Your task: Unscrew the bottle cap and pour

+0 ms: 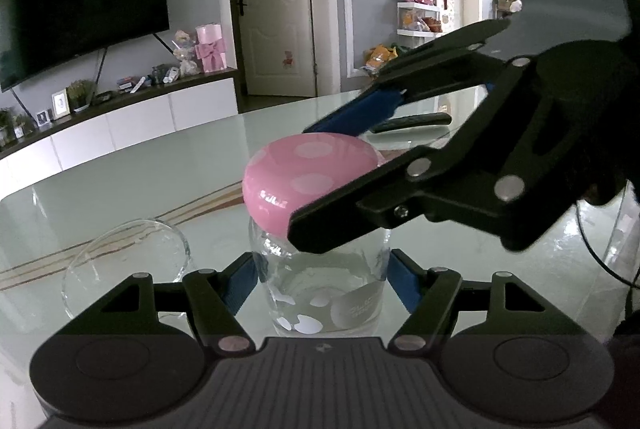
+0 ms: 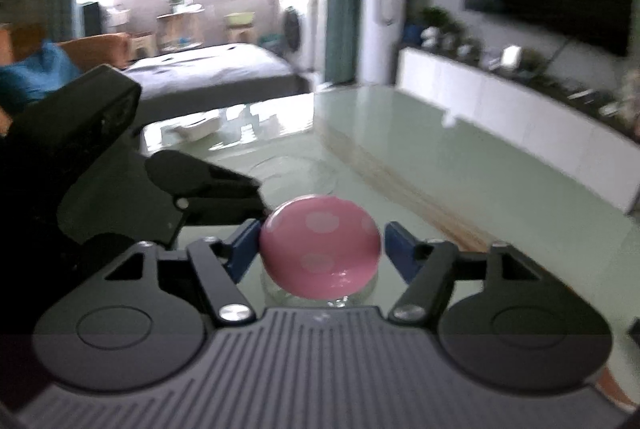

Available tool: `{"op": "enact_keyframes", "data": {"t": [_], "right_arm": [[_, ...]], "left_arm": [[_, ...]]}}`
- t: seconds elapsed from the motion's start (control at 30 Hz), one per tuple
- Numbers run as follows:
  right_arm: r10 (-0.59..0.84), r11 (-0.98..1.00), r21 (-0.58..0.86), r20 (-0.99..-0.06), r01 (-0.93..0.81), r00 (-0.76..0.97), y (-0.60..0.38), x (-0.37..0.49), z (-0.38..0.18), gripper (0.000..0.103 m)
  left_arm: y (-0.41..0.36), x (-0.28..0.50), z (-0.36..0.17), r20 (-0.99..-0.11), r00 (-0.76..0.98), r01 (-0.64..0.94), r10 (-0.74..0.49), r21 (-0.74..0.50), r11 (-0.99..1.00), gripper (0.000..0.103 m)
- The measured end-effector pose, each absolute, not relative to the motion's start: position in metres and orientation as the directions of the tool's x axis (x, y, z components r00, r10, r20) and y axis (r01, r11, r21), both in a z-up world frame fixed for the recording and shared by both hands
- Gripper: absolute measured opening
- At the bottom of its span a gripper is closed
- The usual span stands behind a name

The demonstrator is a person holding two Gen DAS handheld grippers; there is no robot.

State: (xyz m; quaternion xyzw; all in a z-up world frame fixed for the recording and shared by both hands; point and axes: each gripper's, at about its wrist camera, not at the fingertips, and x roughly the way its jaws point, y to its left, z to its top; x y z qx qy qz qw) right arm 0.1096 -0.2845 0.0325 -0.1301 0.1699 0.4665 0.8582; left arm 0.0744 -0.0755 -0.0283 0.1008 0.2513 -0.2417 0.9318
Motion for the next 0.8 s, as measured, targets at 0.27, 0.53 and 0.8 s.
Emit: {"op": "enact_keyframes", "data": {"t": [0.27,0.53,0.8], "right_arm": [[0.67,0.671,-0.078,-0.361,-0.737,0.648,-0.278,0.091,0.027,0.1],[0.624,0.752,0.006,-0.328,-0.659,0.709,-0.277,0.091,0.013,0.096],[0.612,0.772,0.067,-0.347,-0.632,0.711,-0.272,0.102,0.004,0.08]], "left_arm": [[-0.1,0.043,-0.048,-0.48,0.803,0.488,-0.352,0.194,0.851,0.085],[-0.109,0.031,-0.051,-0.47,0.789,0.53,-0.396,0.193,0.826,0.089],[-0.109,0.023,-0.057,-0.482,0.763,0.547,-0.43,0.128,0.827,0.076]]}}
